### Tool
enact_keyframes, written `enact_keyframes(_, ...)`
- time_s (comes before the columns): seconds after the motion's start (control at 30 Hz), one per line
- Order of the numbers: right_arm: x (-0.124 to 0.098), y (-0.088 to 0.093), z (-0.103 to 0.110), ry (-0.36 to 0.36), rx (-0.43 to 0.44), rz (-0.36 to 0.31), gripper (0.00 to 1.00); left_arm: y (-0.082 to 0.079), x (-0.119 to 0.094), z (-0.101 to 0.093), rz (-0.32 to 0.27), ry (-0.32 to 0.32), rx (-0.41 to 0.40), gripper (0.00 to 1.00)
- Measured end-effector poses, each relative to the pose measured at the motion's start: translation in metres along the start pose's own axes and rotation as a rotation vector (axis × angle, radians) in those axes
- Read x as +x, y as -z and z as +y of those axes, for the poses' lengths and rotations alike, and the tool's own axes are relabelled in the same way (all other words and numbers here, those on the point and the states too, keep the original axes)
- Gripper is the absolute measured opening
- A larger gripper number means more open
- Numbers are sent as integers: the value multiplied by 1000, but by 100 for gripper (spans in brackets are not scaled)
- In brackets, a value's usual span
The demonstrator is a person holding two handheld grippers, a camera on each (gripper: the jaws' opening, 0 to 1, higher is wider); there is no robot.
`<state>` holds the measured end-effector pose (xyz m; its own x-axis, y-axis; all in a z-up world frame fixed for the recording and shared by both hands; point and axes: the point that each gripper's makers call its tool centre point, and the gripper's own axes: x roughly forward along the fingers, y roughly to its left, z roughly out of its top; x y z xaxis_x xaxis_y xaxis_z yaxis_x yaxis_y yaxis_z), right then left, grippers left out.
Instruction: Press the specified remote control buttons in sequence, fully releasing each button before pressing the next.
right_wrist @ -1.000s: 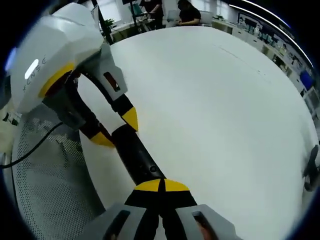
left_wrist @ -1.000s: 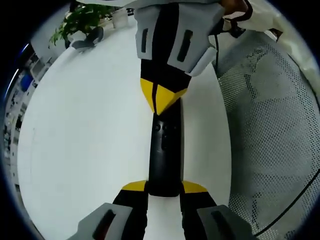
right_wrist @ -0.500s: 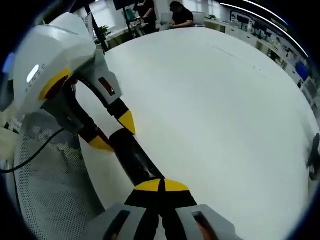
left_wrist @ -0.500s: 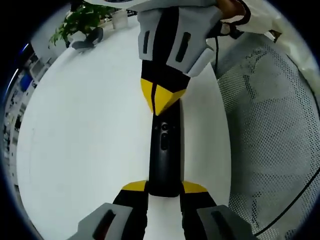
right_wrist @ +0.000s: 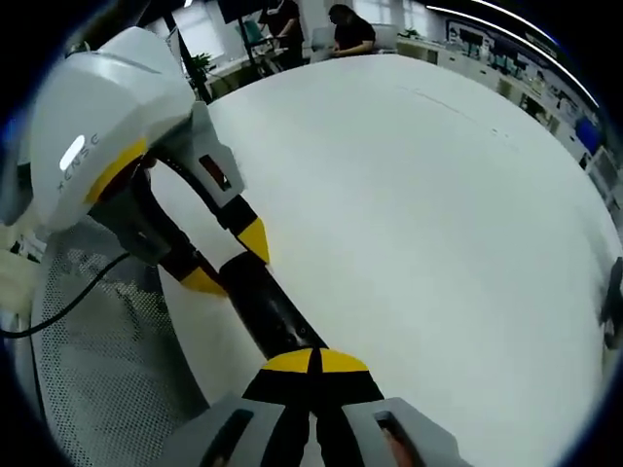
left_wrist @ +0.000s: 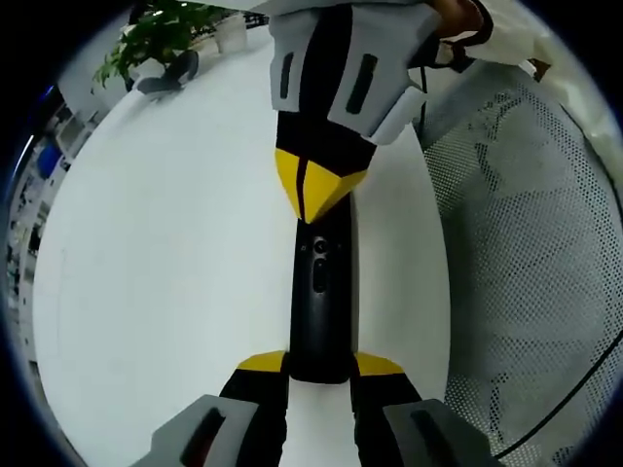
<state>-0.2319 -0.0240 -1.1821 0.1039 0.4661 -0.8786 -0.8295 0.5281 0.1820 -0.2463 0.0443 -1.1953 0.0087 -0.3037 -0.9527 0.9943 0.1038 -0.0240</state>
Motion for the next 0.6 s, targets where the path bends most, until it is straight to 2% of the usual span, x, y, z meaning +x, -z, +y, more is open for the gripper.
enact_keyframes(0.17,1,-2,11,-23,-17,-7,0,0,0,0,-7,-3,-3,22)
enact_keyframes(0.27,1,2,8,-4,-55,24,0,0,0,0,-9,-3,-2,22)
enact_keyframes(0.3,1,0,9,-6,-63,7,0,0,0,0,-9,-3,-1,22)
enact_keyframes(0.47,2,1,8,5,-82,20,0,0,0,0,-15,-2,-1,22)
enact_keyframes(0.6,2,1,10,34,-169,37,0,0,0,0,-24,-2,-4,22)
